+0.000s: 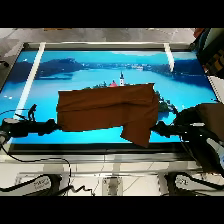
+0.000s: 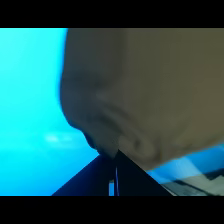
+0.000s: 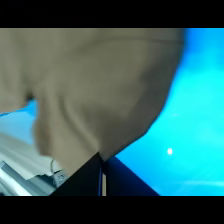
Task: Fold the clothes and pants, and hang the long-sleeved shirts on hangers.
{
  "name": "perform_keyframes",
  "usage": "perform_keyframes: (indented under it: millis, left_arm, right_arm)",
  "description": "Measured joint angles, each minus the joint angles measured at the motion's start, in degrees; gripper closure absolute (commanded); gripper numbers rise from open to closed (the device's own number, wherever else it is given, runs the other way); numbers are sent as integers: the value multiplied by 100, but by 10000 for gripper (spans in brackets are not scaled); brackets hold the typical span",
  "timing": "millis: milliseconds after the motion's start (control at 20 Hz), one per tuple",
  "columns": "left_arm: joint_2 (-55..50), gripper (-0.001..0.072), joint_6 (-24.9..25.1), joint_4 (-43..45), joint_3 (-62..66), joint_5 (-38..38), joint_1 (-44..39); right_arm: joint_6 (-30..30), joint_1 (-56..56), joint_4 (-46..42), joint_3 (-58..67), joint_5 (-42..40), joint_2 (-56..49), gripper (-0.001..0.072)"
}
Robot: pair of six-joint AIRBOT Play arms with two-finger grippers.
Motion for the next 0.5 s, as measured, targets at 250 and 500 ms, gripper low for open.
perform_keyframes:
  millis: [250, 500]
  left_arm:
    - [837, 696, 149, 39, 212, -640, 498]
    - [1694, 697, 168, -168, 249, -785, 957]
  right_arm:
    - [544, 0, -249, 0, 505, 1646, 701]
    - [1714, 61, -400, 0, 549, 3346, 701]
